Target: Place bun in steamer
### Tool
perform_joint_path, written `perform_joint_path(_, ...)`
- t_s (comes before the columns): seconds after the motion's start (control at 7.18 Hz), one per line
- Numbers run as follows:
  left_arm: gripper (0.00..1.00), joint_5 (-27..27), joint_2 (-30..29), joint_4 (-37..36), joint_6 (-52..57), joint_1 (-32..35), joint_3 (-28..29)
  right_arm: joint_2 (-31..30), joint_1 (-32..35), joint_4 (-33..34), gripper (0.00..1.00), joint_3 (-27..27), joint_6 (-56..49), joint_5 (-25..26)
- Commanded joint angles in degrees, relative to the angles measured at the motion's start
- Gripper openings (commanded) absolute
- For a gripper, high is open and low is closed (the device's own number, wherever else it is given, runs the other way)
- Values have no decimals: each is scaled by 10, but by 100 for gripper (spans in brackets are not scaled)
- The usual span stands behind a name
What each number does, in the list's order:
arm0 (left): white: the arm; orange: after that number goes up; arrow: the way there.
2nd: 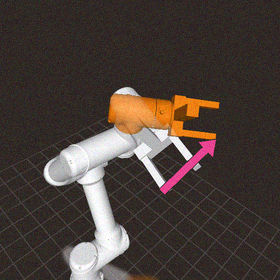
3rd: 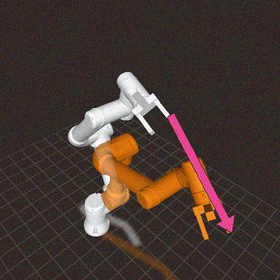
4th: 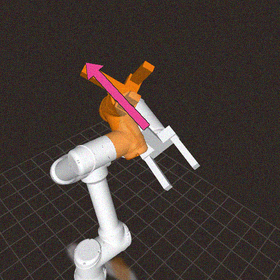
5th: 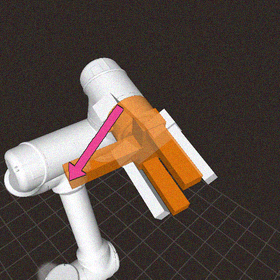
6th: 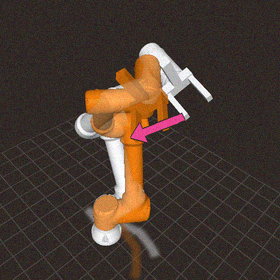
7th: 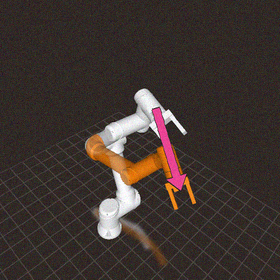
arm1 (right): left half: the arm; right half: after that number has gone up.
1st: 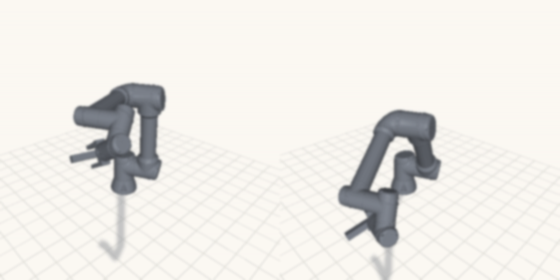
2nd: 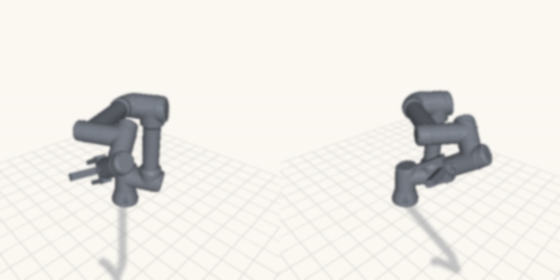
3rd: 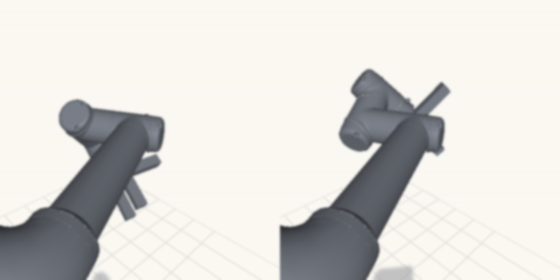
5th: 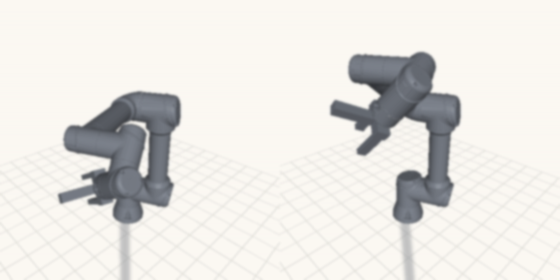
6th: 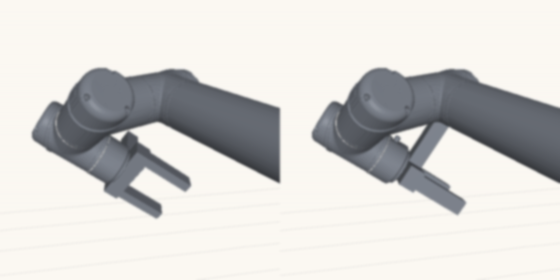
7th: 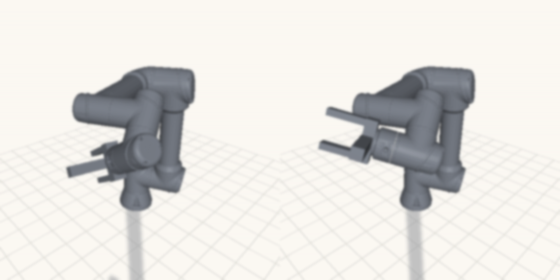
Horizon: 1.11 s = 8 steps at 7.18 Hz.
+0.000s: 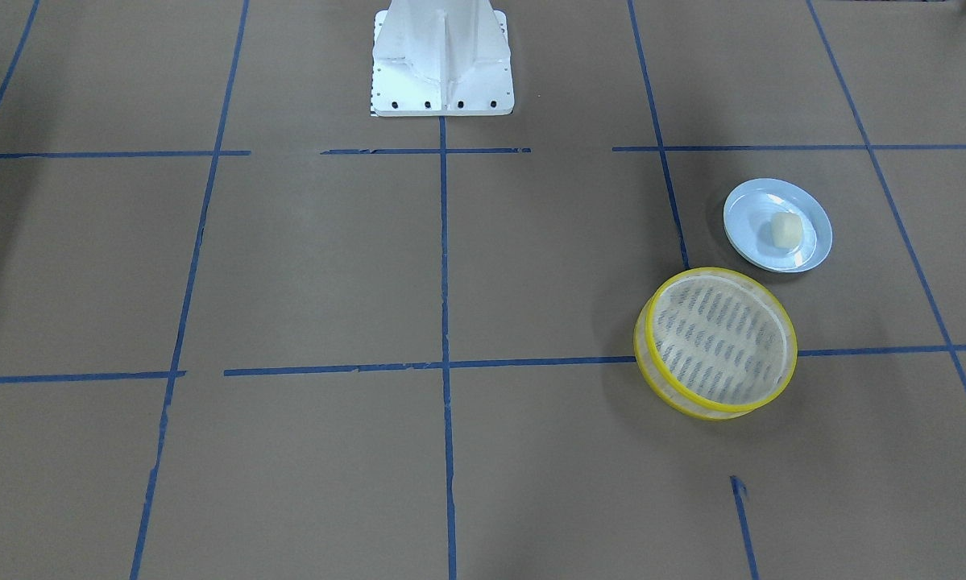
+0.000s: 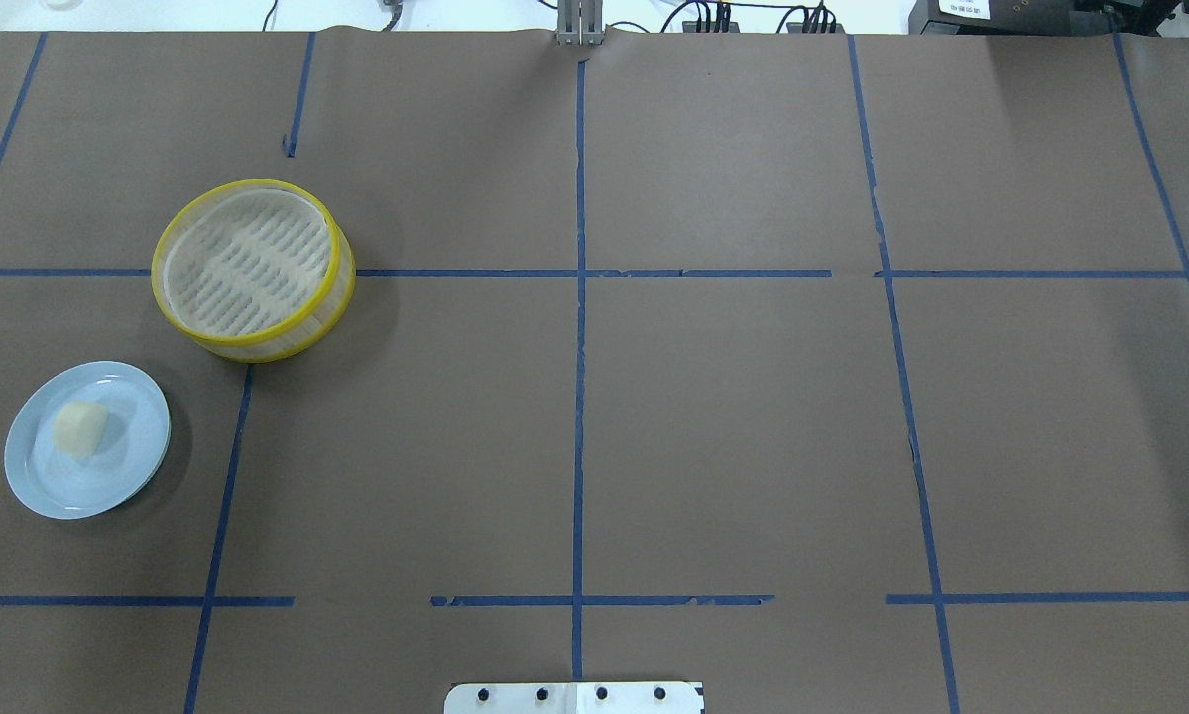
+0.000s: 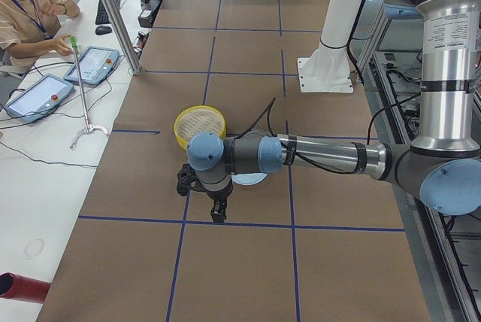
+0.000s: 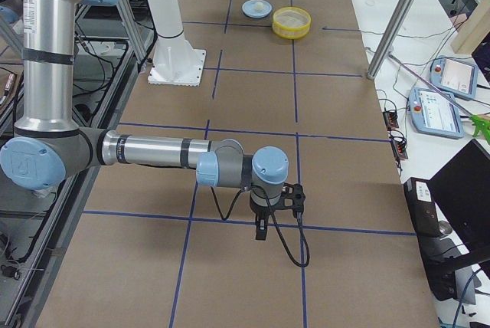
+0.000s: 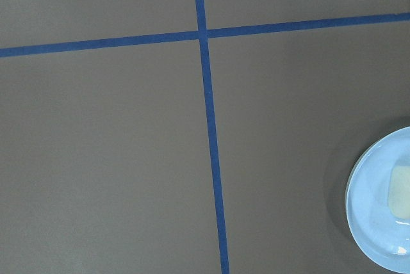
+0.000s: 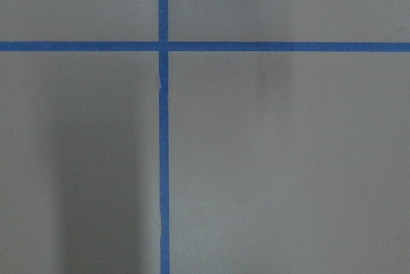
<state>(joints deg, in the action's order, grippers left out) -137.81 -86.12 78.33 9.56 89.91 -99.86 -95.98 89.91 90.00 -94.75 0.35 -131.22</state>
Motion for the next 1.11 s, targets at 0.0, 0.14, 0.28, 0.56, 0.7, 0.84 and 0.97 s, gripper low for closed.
perform_joint_path(0.0, 100, 0, 5, 2, 3, 1, -6, 0, 0, 0, 100, 0, 0, 0)
perform_joint_path(0.14, 100, 0, -7, -3, 1, 0, -25, 0, 0, 0, 100, 0, 0, 0)
perform_joint_path(0.28, 100, 0, -8, -3, 0, 1, -23, 0, 0, 0, 100, -1, 0, 0)
perform_joint_path(0.56, 100, 29, 0, 0, -1, 7, -43, 0, 0, 0, 100, 0, 0, 0)
perform_joint_path(0.7, 100, 35, -4, 8, 0, 4, -36, 0, 0, 0, 100, 0, 0, 0)
perform_joint_path(0.84, 100, 33, -4, 53, -3, -2, -45, 0, 0, 0, 100, 0, 0, 0)
perform_joint_path(0.97, 100, 18, 1, 61, -2, -37, -41, 0, 0, 0, 100, 0, 0, 0)
